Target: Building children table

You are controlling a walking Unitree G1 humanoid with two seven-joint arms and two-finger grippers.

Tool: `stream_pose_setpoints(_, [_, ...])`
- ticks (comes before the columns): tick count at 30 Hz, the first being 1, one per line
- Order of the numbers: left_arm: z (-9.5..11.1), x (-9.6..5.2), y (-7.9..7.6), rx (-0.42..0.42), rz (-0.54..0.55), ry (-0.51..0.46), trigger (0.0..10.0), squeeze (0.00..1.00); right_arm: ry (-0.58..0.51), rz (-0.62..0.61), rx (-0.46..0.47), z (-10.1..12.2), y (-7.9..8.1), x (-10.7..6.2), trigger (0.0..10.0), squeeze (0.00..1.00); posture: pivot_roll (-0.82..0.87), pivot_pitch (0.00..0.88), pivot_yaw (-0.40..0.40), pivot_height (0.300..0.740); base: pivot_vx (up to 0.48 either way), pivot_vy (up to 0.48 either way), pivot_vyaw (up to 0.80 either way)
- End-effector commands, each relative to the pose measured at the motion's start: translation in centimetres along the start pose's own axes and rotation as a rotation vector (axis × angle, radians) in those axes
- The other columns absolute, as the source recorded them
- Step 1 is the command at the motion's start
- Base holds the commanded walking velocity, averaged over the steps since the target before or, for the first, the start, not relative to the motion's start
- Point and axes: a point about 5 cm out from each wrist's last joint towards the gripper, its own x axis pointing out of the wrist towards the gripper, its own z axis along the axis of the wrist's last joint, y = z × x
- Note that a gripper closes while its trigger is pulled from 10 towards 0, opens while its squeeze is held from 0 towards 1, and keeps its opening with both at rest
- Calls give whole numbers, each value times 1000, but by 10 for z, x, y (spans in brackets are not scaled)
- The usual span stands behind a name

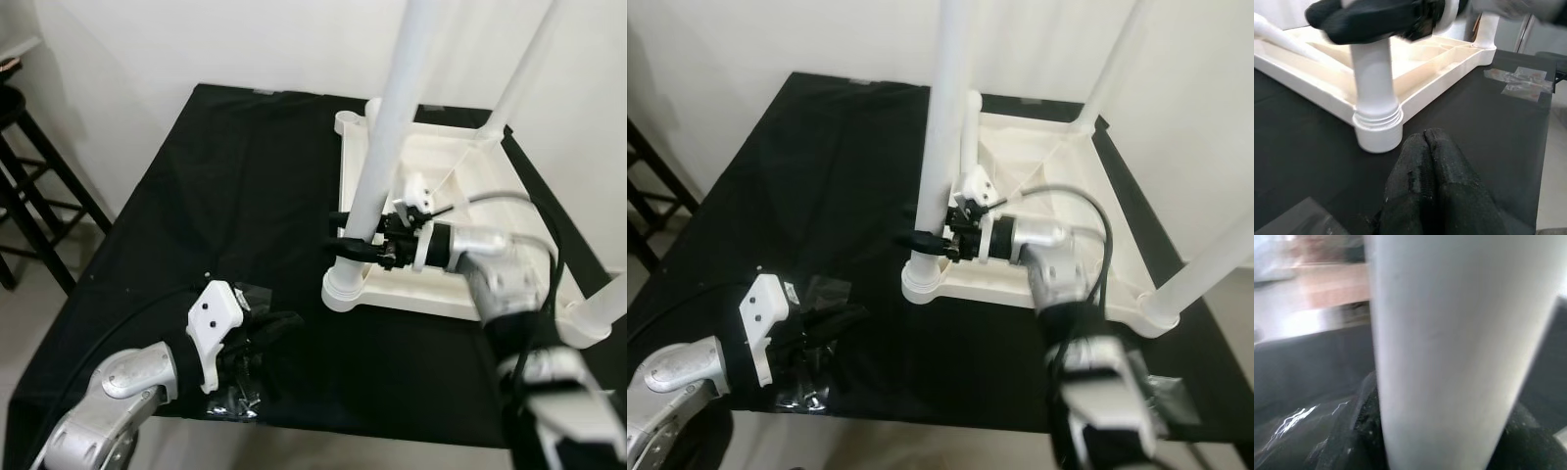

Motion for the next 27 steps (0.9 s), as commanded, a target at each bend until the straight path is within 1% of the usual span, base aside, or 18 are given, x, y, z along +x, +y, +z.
stream_pose_setpoints(1, [-1, 1, -1, 3, -10, 3, 10000, 0, 134, -632, 37, -24, -14, -9, 0, 0, 52, 93, -134, 740, 0, 0, 0])
stream_pose_setpoints(3, [-1, 1, 0, 1, -12, 4, 10000, 0, 189, -512, -10, -37, 32, -8, 0, 0, 49, 103, -113, 740, 0, 0, 0])
stream_pose_setpoints(4, [-1, 1, 0, 1, -12, 4, 10000, 0, 189, -512, -10, -37, 32, -8, 0, 0, 49, 103, -113, 740, 0, 0, 0])
stream_pose_setpoints(5, [-2, 2, 0, 1, -15, 5, 10000, 0, 181, -384, -6, -38, 40, -5, 0, 0, 32, 71, -108, 740, 0, 0, 0])
stream_pose_setpoints(6, [-3, 3, 0, 0, -19, 6, 10000, 0, 185, -330, 0, -38, 38, -2, 0, 0, 55, 75, -124, 740, 0, 0, 0])
stream_pose_setpoints(7, [-3, 3, 0, 0, -21, 7, 10000, 0, 185, -338, 9, -38, 31, -1, 0, 0, 55, 75, -124, 740, 0, 0, 0])
stream_pose_setpoints(9, [-3, 3, 0, 2, -25, 10, 10000, 0, 205, -273, -9, -40, 38, 5, 0, 0, 62, 74, -130, 740, 0, 0, 0])
stream_pose_setpoints(10, [-3, 3, 0, 2, -25, 10, 10000, 0, 205, -273, -9, -40, 38, 5, 0, 0, 62, 74, -130, 740, 0, 0, 0])
stream_pose_setpoints(11, [-3, 3, -1, 3, -19, 9, 10000, 0, 203, -232, -22, -39, 44, 7, 0, 0, 57, 75, -129, 740, 0, 0, 0])
stream_pose_setpoints(14, [-3, 3, -1, 3, -19, 9, 10000, 0, 203, -232, -22, -39, 44, 7, 0, 0, 57, 75, -129, 740, 0, 0, 0])
stream_pose_setpoints(15, [-3, 2, -1, 5, -8, 7, 10000, 0, 210, -215, -41, -38, 48, 8, 4000, 0, 57, 75, -129, 740, 0, 0, 0])
stream_pose_setpoints(16, [-3, 2, 0, 5, -2, 5, 10000, 0, 202, -193, -18, -35, 51, 8, 10000, 1000, 55, 76, -124, 740, 0, 0, 0])
stream_pose_setpoints(17, [-3, 2, 0, 3, -2, 4, 10000, 0, 191, -127, 1, -31, 54, 7, 10000, 1000, 53, 77, -122, 740, 0, 0, 0])
stream_pose_setpoints(20, [-2, 2, 1, 0, -8, 3, 10000, 0, 156, -32, 27, -21, 59, 4, 10000, 1000, 50, 80, -113, 740, 0, 0, 0])
stream_pose_setpoints(24, [-2, 3, 1, -2, -7, -1, 10000, 0, 138, -6, -16, -10, 42, -4, 10000, 1000, 46, 80, -114, 740, 0, 0, 0])
stream_pose_setpoints(25, [-2, 3, 1, -2, -7, -1, 10000, 0, 138, -6, -16, -10, 42, -4, 10000, 1000, 46, 80, -114, 740, 0, 0, 0])
stream_pose_setpoints(26, [-2, 3, 2, -1, -7, -2, 10000, 0, 130, 8, -16, -9, 36, -6, 10000, 792, 49, 82, -116, 740, 0, 0, 0])
stream_pose_setpoints(27, [-2, 3, 2, 0, -6, -2, 10000, 0, 123, 36, -26, -7, 29, -8, 10000, 216, 49, 82, -116, 740, 0, 0, 0])
